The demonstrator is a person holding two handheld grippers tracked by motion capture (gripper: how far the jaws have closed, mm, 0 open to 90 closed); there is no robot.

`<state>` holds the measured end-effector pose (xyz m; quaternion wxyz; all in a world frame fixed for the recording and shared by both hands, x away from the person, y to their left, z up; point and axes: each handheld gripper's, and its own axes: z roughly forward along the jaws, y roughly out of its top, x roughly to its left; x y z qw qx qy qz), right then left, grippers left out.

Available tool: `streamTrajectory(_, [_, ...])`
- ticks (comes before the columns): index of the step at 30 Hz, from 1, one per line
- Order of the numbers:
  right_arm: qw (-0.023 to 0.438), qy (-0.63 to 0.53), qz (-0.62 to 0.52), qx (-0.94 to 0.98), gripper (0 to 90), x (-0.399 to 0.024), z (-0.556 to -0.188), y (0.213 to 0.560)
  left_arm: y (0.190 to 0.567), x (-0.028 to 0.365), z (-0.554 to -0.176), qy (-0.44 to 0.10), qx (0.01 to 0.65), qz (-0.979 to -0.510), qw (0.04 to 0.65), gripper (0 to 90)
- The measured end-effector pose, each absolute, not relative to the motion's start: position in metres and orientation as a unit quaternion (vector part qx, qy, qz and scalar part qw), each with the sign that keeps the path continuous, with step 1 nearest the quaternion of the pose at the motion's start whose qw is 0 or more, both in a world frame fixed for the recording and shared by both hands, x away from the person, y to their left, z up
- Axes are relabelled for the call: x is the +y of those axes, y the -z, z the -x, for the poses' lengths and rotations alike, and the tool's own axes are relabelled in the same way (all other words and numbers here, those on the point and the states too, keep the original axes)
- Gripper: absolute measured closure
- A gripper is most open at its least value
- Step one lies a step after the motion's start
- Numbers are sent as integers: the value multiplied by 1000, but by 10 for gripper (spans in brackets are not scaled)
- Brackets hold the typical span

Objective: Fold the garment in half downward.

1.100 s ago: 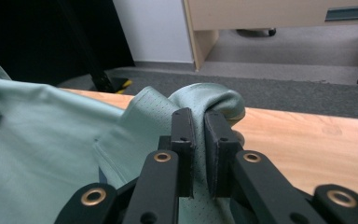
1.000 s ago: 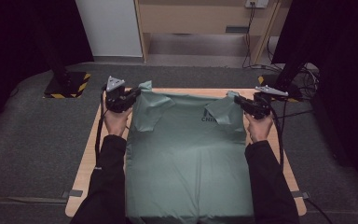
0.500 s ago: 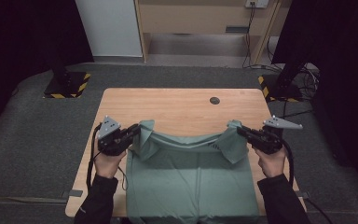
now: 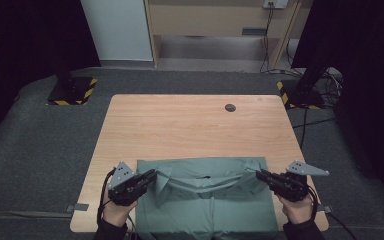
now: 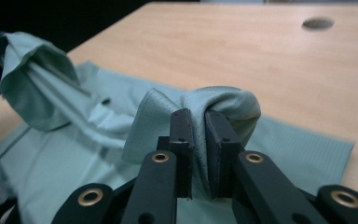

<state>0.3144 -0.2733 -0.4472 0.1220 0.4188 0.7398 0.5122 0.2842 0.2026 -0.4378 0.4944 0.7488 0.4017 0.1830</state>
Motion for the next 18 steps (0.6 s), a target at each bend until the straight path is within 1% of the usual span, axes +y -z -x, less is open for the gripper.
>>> streamTrajectory(5, [106, -492, -432, 749, 809, -277, -296, 468, 459, 210, -269, -170, 425, -758, 464, 837])
streamTrajectory(8, [99, -481, -443, 750, 760, -280, -289, 476, 473, 212, -259, -162, 449, -765, 433, 823])
streamTrajectory(9, [100, -481, -444, 749, 703, -281, -287, 477, 478, 213, -257, -163, 457, -768, 417, 794])
streamTrajectory(10, [102, -483, -443, 749, 633, -282, -287, 478, 481, 215, -255, -162, 462, -769, 410, 746])
streamTrajectory(11, [100, -484, -444, 747, 610, -283, -287, 477, 482, 218, -254, -164, 470, -767, 405, 685])
streamTrajectory(12, [99, -486, -443, 747, 583, -283, -288, 475, 482, 221, -255, -166, 477, -765, 401, 647])
streamTrajectory(13, [106, -483, -444, 747, 545, -283, -289, 473, 481, 224, -256, -170, 482, -761, 400, 628])
streamTrajectory(14, [116, -480, -443, 748, 519, -283, -292, 471, 478, 226, -258, -173, 488, -756, 401, 589])
streamTrajectory(16, [127, -473, -444, 750, 470, -280, -299, 465, 471, 230, -265, -186, 494, -748, 401, 550])
streamTrajectory(18, [148, -458, -448, 753, 438, -276, -310, 460, 464, 230, -278, -194, 495, -749, 395, 499])
